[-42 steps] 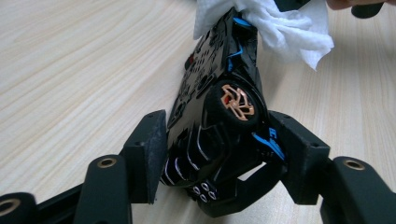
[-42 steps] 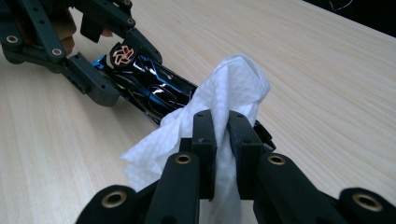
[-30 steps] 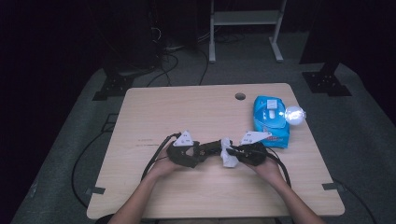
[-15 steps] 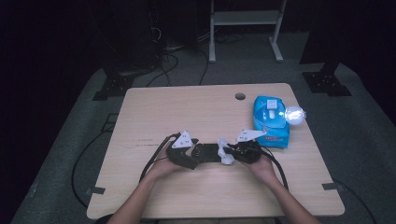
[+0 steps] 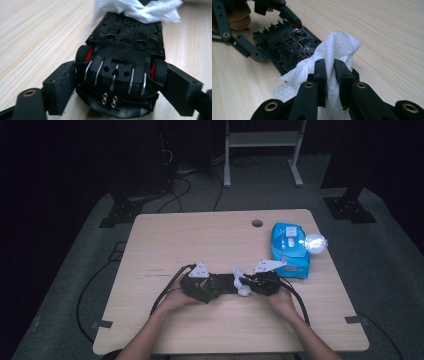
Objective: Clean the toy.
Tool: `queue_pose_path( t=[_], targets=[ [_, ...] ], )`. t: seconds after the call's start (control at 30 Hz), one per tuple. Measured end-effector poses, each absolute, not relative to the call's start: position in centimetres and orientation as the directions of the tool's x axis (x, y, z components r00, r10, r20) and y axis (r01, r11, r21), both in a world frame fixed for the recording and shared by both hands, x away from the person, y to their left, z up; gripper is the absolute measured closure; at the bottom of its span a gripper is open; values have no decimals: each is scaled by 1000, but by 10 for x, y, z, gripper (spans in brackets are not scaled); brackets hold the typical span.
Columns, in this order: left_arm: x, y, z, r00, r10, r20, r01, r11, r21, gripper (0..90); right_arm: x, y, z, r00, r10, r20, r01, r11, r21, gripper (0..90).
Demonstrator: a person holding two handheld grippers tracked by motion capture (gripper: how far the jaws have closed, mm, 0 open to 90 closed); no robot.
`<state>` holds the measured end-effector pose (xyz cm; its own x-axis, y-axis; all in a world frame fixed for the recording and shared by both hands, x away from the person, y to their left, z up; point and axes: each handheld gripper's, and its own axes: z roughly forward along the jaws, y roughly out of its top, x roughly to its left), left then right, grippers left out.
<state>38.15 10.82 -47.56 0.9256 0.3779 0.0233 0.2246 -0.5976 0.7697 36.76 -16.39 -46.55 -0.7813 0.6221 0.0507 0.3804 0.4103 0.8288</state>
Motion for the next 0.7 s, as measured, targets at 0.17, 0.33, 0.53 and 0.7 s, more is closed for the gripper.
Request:
queue_pose_path(
  t=[0.17,0.33,0.53,0.7],
  targets=[
    [377,105,-473,925,376,63,202,-623,756,213,368,-161,-465,-776,629,48,381,407,830,805],
    [373,100,-473,922,376,90,184,-631,754,223,358,-139,-461,-813,578,73,356,394,848,805],
    [372,99,-474,922,376,94,179,-629,756,226,345,-111,-456,-851,523,47,297,407,864,804],
    [371,99,-473,922,376,96,178,-630,756,229,350,-128,-458,-826,563,32,318,418,851,804]
  ],
)
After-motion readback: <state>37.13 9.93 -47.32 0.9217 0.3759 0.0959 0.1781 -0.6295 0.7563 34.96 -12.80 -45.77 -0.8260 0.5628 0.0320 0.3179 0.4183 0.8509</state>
